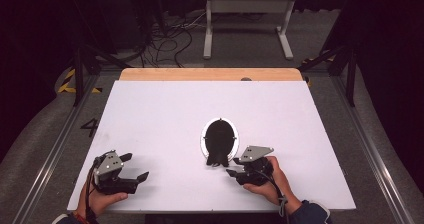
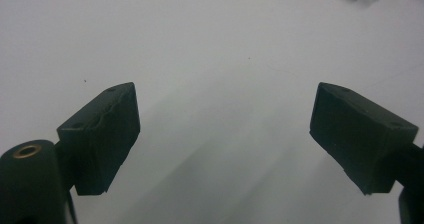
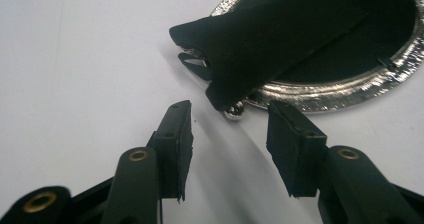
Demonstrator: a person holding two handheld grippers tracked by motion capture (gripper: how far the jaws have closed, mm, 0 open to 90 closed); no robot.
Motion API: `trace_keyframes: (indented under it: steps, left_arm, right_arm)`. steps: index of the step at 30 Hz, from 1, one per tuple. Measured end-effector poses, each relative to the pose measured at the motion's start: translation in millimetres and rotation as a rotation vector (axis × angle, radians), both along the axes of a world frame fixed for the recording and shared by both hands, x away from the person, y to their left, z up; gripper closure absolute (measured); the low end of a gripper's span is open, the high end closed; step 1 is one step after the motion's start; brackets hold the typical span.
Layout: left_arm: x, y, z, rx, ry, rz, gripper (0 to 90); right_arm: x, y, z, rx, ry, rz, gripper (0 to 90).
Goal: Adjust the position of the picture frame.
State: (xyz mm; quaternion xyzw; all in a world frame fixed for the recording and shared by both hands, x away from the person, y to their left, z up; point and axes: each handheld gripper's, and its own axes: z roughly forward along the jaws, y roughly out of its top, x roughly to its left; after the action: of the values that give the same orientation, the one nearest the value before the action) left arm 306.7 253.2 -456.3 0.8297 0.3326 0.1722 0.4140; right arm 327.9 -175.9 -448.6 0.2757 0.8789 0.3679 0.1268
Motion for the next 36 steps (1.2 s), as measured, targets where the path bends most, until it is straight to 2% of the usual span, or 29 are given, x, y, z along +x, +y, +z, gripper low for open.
trace_keyframes:
  steps: [3, 6, 17, 24, 26, 28, 30, 36]
  left_arm:
    - [-1.9, -1.2, -1.1, 0.003, 0.006, 0.003, 13.5]
    - [-3.0, -2.3, -2.7, 0.008, 0.013, -0.004, 13.5]
    - [-4.2, -8.3, -4.5, 0.020, 0.026, -0.021, 13.7]
    - [-3.4, -8.8, -4.7, 0.022, 0.026, -0.026, 13.8]
    - [-2.9, -10.0, -5.5, 0.018, 0.032, -0.019, 13.8]
    - [-1.8, -10.0, -5.9, 0.027, 0.026, -0.023, 13.7]
    - [0.0, -10.6, -7.1, 0.036, 0.032, -0.021, 13.8]
    - [4.3, -11.7, -8.3, 0.033, 0.034, -0.026, 13.9]
  right_arm:
    - [2.3, 7.7, -2.3, -0.031, 0.001, -0.003, 55.3]
    - [4.6, 8.6, -5.0, -0.043, 0.018, -0.009, 55.8]
    - [9.5, 8.8, -5.3, -0.021, 0.035, 0.002, 69.0]
    - [14.3, 7.0, -6.4, 0.039, 0.078, 0.003, 68.3]
    - [17.6, 6.0, -6.3, 0.075, 0.104, -0.005, 63.7]
    - [18.3, 6.0, -6.3, 0.085, 0.110, -0.006, 62.3]
    - [20.9, 5.3, -7.1, 0.112, 0.137, -0.008, 59.3]
    - [27.2, 2.5, -5.4, 0.166, 0.180, -0.020, 57.1]
